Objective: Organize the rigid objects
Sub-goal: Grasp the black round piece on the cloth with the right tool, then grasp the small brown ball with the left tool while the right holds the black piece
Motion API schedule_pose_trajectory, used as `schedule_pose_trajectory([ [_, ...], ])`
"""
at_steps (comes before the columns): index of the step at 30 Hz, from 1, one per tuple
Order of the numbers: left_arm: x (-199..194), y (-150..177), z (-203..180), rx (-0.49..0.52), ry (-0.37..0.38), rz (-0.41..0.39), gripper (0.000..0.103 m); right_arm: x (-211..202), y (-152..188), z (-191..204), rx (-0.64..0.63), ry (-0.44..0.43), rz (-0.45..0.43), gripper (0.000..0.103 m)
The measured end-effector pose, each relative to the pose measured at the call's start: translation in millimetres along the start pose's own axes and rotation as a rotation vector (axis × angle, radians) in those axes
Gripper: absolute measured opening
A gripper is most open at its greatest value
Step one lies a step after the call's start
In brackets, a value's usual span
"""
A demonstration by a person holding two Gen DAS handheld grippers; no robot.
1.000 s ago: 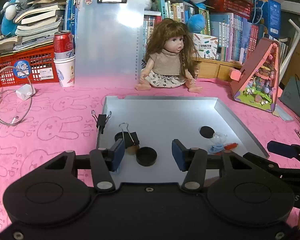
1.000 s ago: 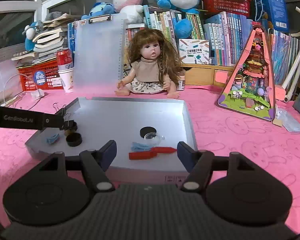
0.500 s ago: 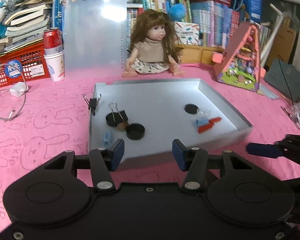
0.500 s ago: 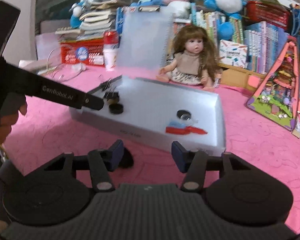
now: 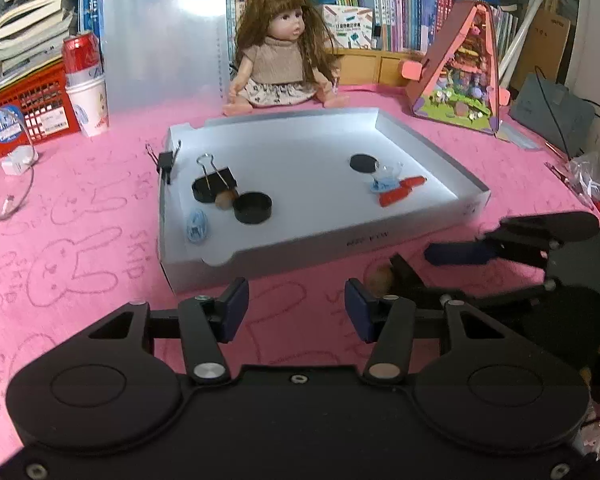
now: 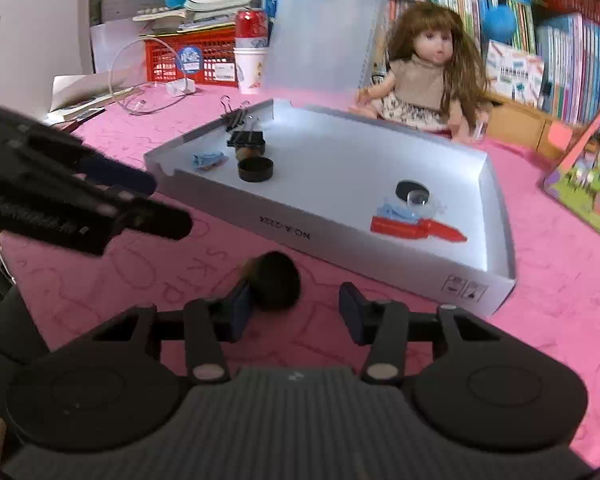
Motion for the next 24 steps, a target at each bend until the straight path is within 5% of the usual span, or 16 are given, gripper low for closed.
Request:
schedule_pose_trajectory([
  [8, 7, 8, -13, 0.019, 0.035, 0.018, 0.05, 2, -7, -9, 0.048, -0.001, 0.001, 0.016],
  [22, 23, 0, -41, 0.055, 0.042, -0.024, 0.041, -12, 4, -48, 0.169, 0.077, 0.011, 0.014],
  [24, 25, -1, -43, 0.056, 0.036, -0.035, 0.034, -14, 4, -49, 0.169, 0.09, 0.011, 0.014],
])
Point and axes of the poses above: each gripper's, at about its wrist camera, not at the fingertips, and x roughly the way its jaws point, z to its left, y to its underside, the point moved 9 cm from there along x, roughly the way its jaws point, and after that the axes turned 14 degrees about z, right-handed, at the moved point
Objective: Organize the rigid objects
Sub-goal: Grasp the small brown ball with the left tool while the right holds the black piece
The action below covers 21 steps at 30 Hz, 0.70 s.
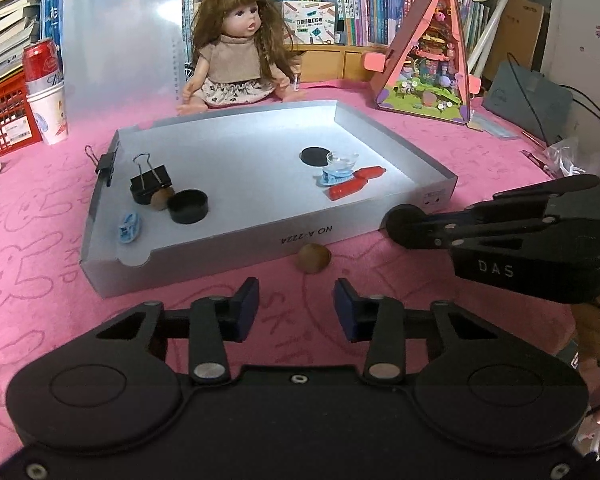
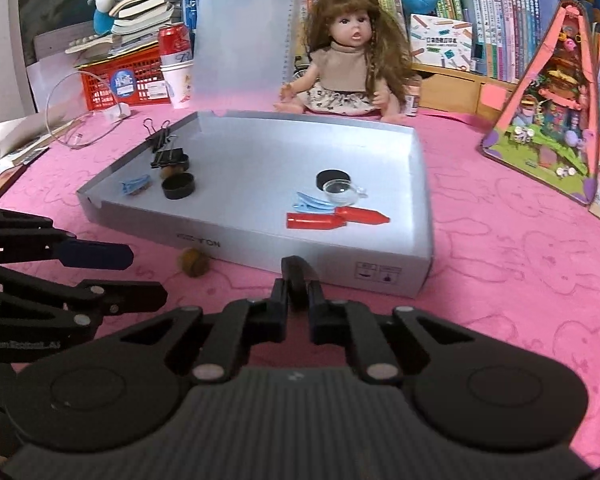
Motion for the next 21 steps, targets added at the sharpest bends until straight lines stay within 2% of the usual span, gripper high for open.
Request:
schedule_pose_trajectory([
  [1, 2, 0, 0, -0.001, -0.006, -0.003, 0.031, 0, 0, 0, 0.0, 0.003, -0.001, 0.014],
  [3, 5, 0, 0, -0.004, -0.018, -0.001, 0.017, -1, 0, -1, 0.002, 0.007, -0.002, 0.014],
  [6, 5, 0, 2, -0.005, -0.03, -0.017, 0.009, -1, 0, -1, 0.007, 0.009, -0.002, 0.014],
  [19, -13, 3, -3, 0.014, -0.045, -0.058, 0.01, -4, 5, -4, 0.017, 0.013, -0.02, 0.014],
  [21, -15, 2, -5, 0.016, -0.042, -0.068, 0.013, -5, 5, -5, 0.022, 0.011, -0.024, 0.014],
])
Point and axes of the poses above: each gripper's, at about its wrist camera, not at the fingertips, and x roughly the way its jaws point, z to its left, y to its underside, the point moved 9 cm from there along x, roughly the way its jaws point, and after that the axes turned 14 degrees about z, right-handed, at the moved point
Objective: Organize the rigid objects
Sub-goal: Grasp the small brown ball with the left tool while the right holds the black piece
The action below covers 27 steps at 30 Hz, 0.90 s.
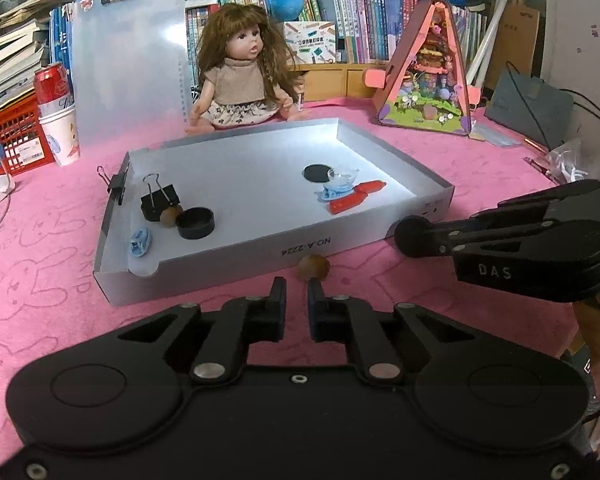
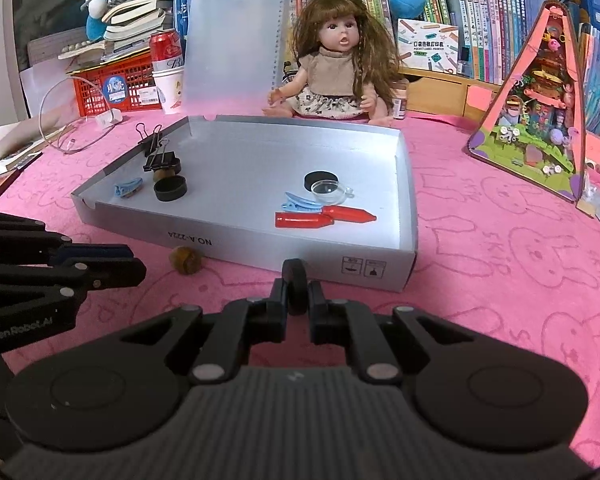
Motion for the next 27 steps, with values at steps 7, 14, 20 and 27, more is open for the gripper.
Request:
schedule_pose_trajectory([
  [7, 9, -9, -4, -0.014, -0.005, 0.004, 0.019, -3, 2, -7, 0.011, 0.009, -0.009, 0.017],
  [14, 26, -19, -8, -0.033, -0.035, 0.012, 0.024, -7, 3, -21, 0.042, 0.071, -0.026, 0.039],
  [20, 34, -20, -10, -0.049, -0.038, 0.026, 0.026, -15, 3, -30, 0.062, 0.09, -0.051, 0.044],
  [27, 39, -19, -10, -0.05, -0.05, 0.03, 0.023, -12, 7, -10, -0.016, 0.084, -0.052, 0.059],
])
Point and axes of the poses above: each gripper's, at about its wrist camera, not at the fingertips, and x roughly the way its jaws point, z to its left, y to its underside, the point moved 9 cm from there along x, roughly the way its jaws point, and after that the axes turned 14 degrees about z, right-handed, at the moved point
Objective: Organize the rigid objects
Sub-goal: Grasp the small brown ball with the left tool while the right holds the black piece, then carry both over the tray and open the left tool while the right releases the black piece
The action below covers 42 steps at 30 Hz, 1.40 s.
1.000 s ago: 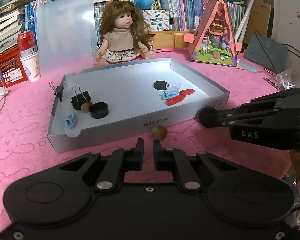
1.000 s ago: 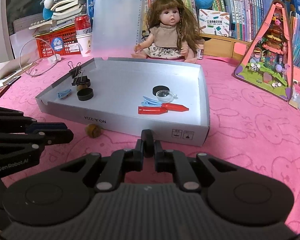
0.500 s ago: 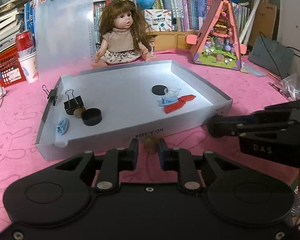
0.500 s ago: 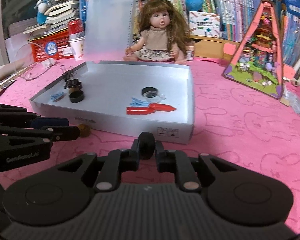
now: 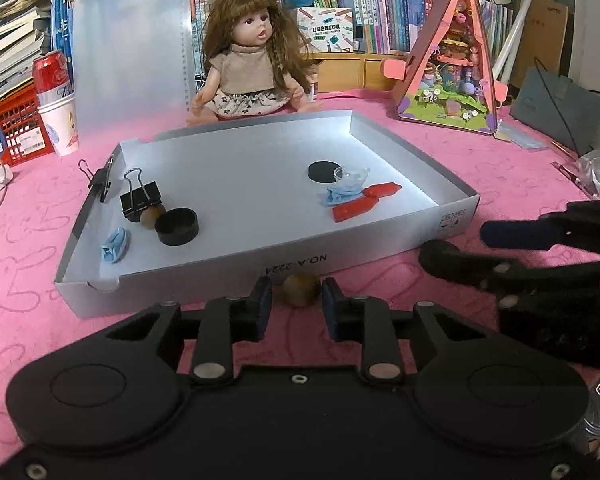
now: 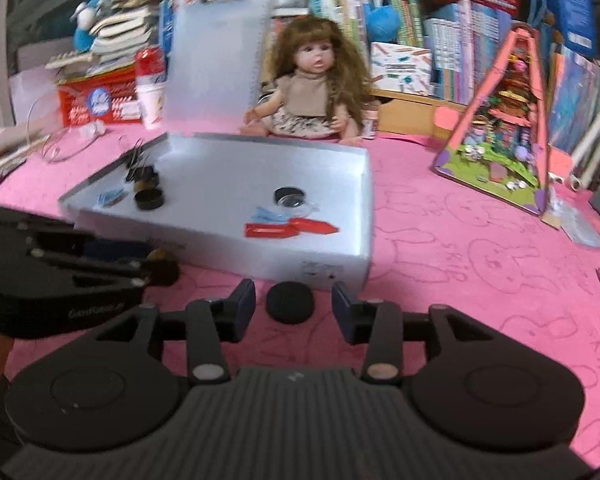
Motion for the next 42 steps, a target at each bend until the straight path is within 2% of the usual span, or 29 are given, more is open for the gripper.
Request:
schedule_pose_trajectory([
  [1, -1, 0, 0, 0.0, 0.001, -0.005, 0.02, 4, 0, 1, 0.007, 0.0, 0.007, 0.059],
  [6, -7, 0, 3, 0.004, 0.005, -0.018, 0.02, 20, 1, -3, 0.072, 0.004, 0.036, 0.059],
  [9, -10, 1, 3, 0.005, 0.005, -0.021, 0.02, 22, 0, -1, 0.062, 0.022, 0.03, 0.059],
  [10, -10, 1, 3, 0.004, 0.007, -0.021, 0.02, 23, -1, 0, 0.059, 0.023, 0.029, 0.048],
  [12, -13, 1, 3, 0.001, 0.014, -0.023, 0.02, 22, -1, 3, 0.048, 0.023, 0.03, 0.036],
  [20, -35, -3, 10, -0.001, 0.026, -0.057, 0.02, 6, -5, 12, 0.001, 0.024, 0.008, 0.036],
  [26, -46, -15, 23, -0.04, 0.008, -0.079, 0.02, -6, -20, 11, 0.036, -0.005, -0.018, 0.036],
  [42, -39, -44, 60, -0.13, -0.039, -0.077, 0.02, 4, -49, 12, 0.075, -0.012, -0.029, 0.036],
])
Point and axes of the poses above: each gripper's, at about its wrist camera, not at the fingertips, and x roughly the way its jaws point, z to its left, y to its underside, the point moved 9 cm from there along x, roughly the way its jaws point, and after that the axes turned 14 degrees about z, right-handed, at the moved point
